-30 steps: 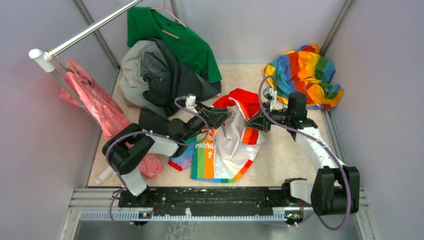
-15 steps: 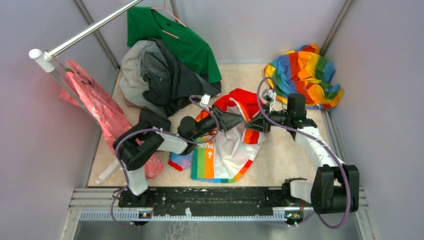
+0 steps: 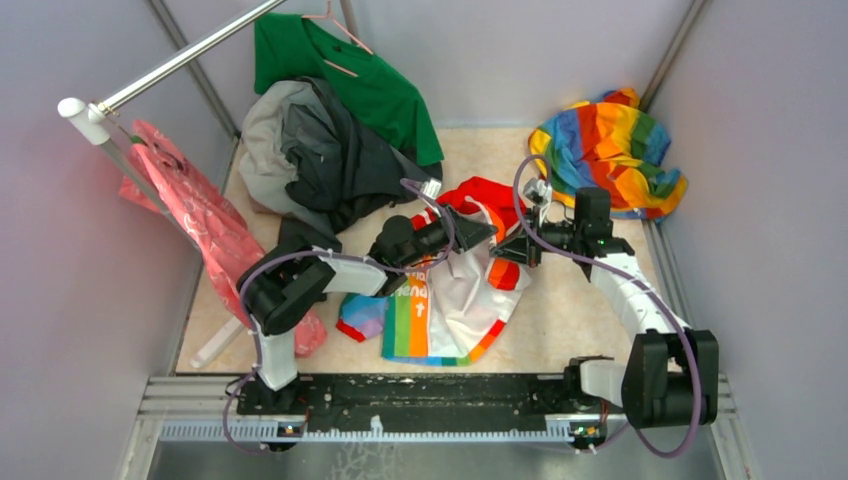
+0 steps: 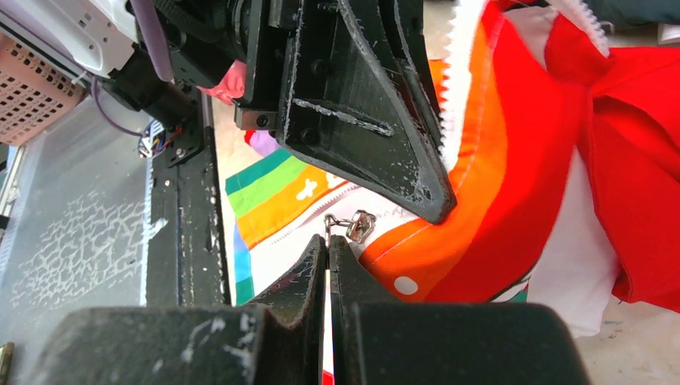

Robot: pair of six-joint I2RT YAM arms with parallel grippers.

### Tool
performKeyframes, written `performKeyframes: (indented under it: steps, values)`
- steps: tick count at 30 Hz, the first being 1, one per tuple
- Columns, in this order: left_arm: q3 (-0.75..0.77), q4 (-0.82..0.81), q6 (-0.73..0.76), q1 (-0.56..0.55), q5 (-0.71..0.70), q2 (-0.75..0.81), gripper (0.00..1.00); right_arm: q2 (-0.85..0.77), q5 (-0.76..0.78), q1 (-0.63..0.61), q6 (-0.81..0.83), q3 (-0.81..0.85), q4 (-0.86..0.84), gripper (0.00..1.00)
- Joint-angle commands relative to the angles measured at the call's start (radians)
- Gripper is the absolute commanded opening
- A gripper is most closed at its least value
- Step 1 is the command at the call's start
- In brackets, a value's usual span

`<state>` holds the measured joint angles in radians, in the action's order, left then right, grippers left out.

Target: Zip up the jacket

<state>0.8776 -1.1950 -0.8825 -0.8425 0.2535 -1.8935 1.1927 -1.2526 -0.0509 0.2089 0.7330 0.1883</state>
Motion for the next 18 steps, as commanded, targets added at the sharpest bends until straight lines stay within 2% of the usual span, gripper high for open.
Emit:
performKeyframes:
  steps: [1, 2, 6, 10, 18]
  values:
    - [0.061, -0.001, 0.019, -0.003, 0.033, -0.036, 0.03, -0.004, -0.009, 0.001, 0.016, 0.024, -0.004, 0.0]
    - [0.065, -0.011, 0.019, -0.005, 0.035, -0.042, 0.0, 0.0, -0.005, 0.0, 0.011, 0.025, -0.006, 0.0]
    - [0.064, -0.09, 0.017, -0.018, 0.014, -0.072, 0.0, 0.007, 0.011, -0.042, -0.033, 0.009, -0.05, 0.0]
    - [0.06, -0.212, 0.002, -0.031, -0.034, -0.11, 0.0, 0.033, 0.065, -0.091, 0.034, 0.033, 0.023, 0.0]
    - [-0.025, -0.437, 0.094, -0.03, -0.221, -0.091, 0.0, 0.048, 0.128, -0.092, 0.076, 0.063, 0.092, 0.0]
